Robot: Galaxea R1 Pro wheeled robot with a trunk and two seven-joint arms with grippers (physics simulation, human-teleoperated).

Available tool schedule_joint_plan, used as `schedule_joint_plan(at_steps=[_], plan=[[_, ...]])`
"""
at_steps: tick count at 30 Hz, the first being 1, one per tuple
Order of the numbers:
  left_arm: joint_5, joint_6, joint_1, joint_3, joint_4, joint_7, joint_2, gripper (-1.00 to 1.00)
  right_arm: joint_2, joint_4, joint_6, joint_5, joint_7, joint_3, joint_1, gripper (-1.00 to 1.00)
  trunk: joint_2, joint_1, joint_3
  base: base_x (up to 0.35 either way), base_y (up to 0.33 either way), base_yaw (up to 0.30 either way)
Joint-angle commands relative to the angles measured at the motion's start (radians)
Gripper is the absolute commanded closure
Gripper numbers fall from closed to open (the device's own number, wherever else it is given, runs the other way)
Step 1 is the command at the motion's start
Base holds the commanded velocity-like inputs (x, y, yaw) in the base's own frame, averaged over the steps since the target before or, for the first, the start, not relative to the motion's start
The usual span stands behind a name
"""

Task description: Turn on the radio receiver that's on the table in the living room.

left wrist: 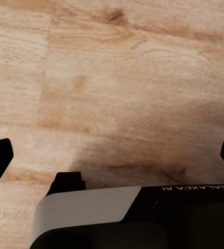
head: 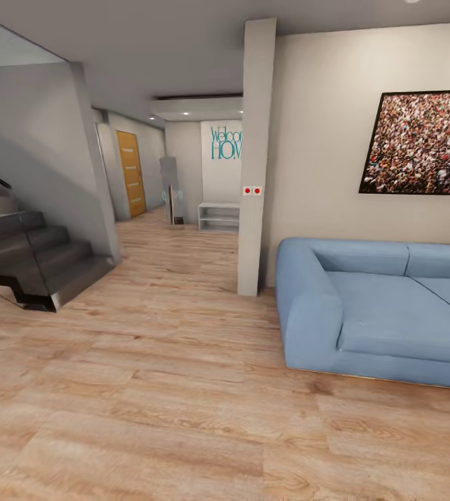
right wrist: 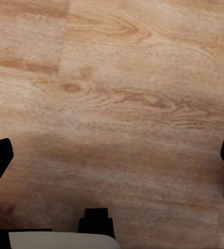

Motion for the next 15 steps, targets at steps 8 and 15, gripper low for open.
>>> schedule_joint_plan(at_steps=[8, 15], plan=[[0.0, 0.0, 0.0, 0.0, 0.0, 0.0, 0.0, -1.0, 0.0, 0.0, 0.0, 0.001, 0.0, 0.0, 0.0, -1.0, 0.0, 0.0, 0.0, 0.0, 0.0, -0.278], [0.0, 0.0, 0.0, 0.0, 0.0, 0.0, 0.0, -1.0, 0.0, 0.0, 0.0, 0.001, 0.0, 0.0, 0.0, -1.0, 0.0, 0.0, 0.0, 0.0, 0.0, -0.278]])
